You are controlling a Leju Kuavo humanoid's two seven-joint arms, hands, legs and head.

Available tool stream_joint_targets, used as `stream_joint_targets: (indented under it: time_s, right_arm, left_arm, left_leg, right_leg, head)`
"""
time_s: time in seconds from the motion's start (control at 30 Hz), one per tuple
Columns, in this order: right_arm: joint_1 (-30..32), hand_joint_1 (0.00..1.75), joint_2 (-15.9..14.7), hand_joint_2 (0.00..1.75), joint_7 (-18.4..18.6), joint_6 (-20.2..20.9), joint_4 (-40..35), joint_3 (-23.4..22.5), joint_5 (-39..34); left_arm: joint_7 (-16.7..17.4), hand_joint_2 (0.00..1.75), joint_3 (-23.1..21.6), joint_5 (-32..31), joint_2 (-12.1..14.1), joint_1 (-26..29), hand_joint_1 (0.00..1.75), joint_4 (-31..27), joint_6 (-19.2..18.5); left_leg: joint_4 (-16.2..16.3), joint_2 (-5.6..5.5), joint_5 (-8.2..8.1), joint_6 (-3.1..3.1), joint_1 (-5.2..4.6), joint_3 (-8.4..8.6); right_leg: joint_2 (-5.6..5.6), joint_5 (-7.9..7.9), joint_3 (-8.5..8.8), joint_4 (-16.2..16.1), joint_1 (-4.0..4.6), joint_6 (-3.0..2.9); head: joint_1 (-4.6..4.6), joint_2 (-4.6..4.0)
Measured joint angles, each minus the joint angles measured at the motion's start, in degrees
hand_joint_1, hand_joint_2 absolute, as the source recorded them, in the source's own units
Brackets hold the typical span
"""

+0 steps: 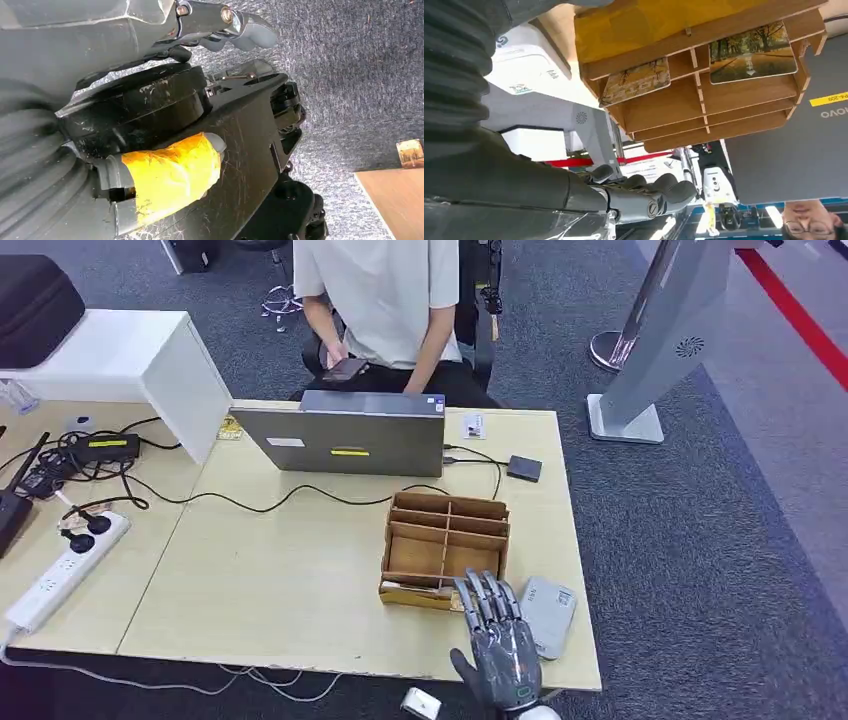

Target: Pass the card to the sensor for recognition and then transmit it.

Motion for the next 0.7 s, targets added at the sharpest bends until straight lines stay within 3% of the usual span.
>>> stream_joint_targets:
  time_s: [0.23,0.7]
  right_arm:
    - [-0.4,0.00,0.9,1.75,-0.9,0.0,1.3,-0.7,0.7]
    - [-3.6,0.00,5.5,1.75,-2.3,0.0,5.0,-8.1,2.6]
  left_arm:
    - [-0.6,1.75,0.0,-0.2,0.1,0.0,0.00,0.0,0.0]
    - [-1.0,1.75,0.0,-0.9,0.1,0.0,0.00,0.0,-0.2]
  left_leg:
    - [0.0,0.00,0.00,0.00,0.00,0.00]
    - [0.0,0.01,0.01,0.00,0.00,0.01]
  right_leg:
    - [0.00,0.00,0.00,0.0,0.00,0.00]
    - [0.01,0.01,0.00,0.0,0.00,-0.01]
  head:
    - [0.00,0.00]
    - [0.02,0.00]
